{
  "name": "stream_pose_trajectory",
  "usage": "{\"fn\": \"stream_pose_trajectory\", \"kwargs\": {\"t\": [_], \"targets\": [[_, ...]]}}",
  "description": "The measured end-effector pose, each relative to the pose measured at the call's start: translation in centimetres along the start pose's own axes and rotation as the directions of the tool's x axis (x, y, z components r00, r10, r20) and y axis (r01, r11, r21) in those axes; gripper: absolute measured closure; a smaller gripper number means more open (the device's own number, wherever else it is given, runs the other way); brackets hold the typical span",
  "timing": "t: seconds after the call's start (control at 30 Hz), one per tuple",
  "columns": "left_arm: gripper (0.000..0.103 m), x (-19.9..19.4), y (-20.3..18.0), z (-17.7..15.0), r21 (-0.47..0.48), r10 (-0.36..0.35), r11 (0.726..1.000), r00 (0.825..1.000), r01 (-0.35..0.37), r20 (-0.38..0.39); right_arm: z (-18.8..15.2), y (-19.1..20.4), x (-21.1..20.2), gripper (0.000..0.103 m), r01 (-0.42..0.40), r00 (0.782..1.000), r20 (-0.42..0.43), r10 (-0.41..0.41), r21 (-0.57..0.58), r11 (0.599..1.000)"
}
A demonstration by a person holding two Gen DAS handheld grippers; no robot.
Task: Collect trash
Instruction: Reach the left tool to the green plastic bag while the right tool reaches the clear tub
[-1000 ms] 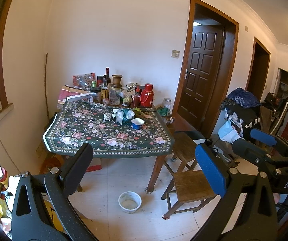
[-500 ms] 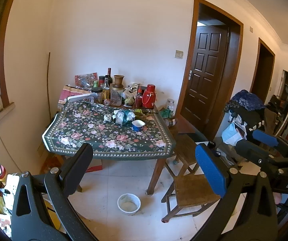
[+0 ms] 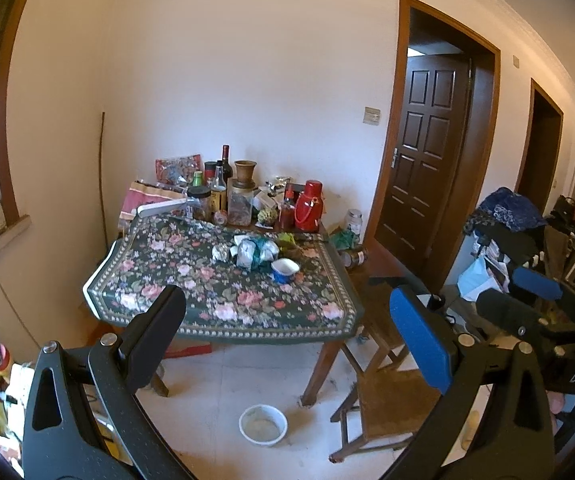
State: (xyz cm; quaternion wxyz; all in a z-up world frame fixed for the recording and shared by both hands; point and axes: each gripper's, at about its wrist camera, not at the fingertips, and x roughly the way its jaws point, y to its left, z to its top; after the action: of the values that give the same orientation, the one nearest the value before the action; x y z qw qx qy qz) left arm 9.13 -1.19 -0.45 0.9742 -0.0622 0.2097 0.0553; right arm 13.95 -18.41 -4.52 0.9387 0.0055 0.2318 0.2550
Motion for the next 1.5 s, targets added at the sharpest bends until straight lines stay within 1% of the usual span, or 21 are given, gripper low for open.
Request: {"fn": "stream_pose_trajectory", "kwargs": {"t": [0.13,0.27,0.37,0.53,0.6,0.67,0.77,0.87,0.93,1.0,1.07,1.13,1.2,1.27,1.33,1.4,1.5], "targets": [[0.001,3.7,1.4,1.3,0.008,0.001,1.000,1.000,-0.001,0.001,0.5,-0.7,2.5,0.006,0.021,1.000,-0.017,-0.020,0.023,1.000],[0.001,8.4,3.7,2.4,0.015,-0.031,0.999,1.000,0.031,-0.005,1.5,-0.6,6.1,0.006,0.073,0.997,-0.027,-0.071,0.043,0.996],[0.001,12.4,5.8,4.1,0.028,-0.051,0.998,0.998,0.052,-0.032,2.6,-0.2,9.3,0.006,0.122,0.992,-0.052,-0.119,0.066,0.990],[0.004,18.4,8.6,6.4,0.062,-0.087,0.994,0.993,0.093,-0.080,4.4,0.3,14.9,0.006,0.151,0.984,-0.118,-0.136,0.131,0.980],[0.010,21.0,9.8,7.0,0.085,-0.106,0.990,0.988,0.115,-0.111,4.9,0.4,17.3,0.006,0.181,0.976,-0.147,-0.159,0.150,0.972],[0.018,23.6,10.8,7.3,0.094,-0.115,0.987,0.983,0.129,-0.147,5.1,0.4,19.6,0.006,0.215,0.966,-0.184,-0.183,0.171,0.962],[0.021,27.4,12.4,7.3,0.094,-0.127,0.984,0.972,0.148,-0.197,4.9,0.4,22.8,0.006,0.250,0.950,-0.241,-0.200,0.199,0.947],[0.023,31.3,13.2,6.5,0.106,-0.130,0.981,0.958,0.162,-0.257,4.5,0.1,26.3,0.006,0.298,0.923,-0.315,-0.223,0.215,0.930],[0.023,33.8,13.5,5.9,0.104,-0.115,0.983,0.946,0.153,-0.304,4.0,-0.3,28.4,0.006,0.315,0.904,-0.368,-0.217,0.233,0.920],[0.023,36.5,13.9,5.1,0.073,-0.125,0.984,0.927,0.160,-0.353,3.1,-1.3,30.7,0.006,0.321,0.887,-0.421,-0.188,0.271,0.908],[0.023,39.0,14.5,4.1,0.026,-0.140,0.986,0.906,0.164,-0.400,2.3,-1.9,32.3,0.006,0.326,0.875,-0.454,-0.166,0.299,0.897],[0.023,41.2,14.9,3.2,-0.012,-0.137,0.989,0.892,0.146,-0.430,1.7,-2.8,33.9,0.006,0.320,0.868,-0.478,-0.137,0.327,0.889],[0.023,43.7,15.3,2.5,-0.043,-0.120,0.993,0.881,0.113,-0.457,1.2,-3.8,35.8,0.006,0.319,0.857,-0.503,-0.108,0.355,0.879],[0.023,46.3,15.6,1.8,-0.083,-0.114,0.993,0.866,0.084,-0.487,0.8,-4.6,37.5,0.006,0.319,0.850,-0.520,-0.086,0.377,0.869],[0.023,48.5,15.8,1.0,-0.134,-0.126,0.989,0.843,0.064,-0.522,0.5,-5.8,39.3,0.007,0.320,0.839,-0.540,-0.061,0.400,0.859],[0.023,50.4,15.9,0.3,-0.172,-0.132,0.984,0.827,0.043,-0.546,0.2,-7.1,41.5,0.014,0.314,0.824,-0.566,-0.020,0.428,0.848],[0.023,52.8,16.0,-0.1,-0.216,-0.136,0.976,0.820,0.016,-0.556,-0.1,-8.6,44.4,0.020,0.303,0.802,-0.597,0.024,0.441,0.845]]}}
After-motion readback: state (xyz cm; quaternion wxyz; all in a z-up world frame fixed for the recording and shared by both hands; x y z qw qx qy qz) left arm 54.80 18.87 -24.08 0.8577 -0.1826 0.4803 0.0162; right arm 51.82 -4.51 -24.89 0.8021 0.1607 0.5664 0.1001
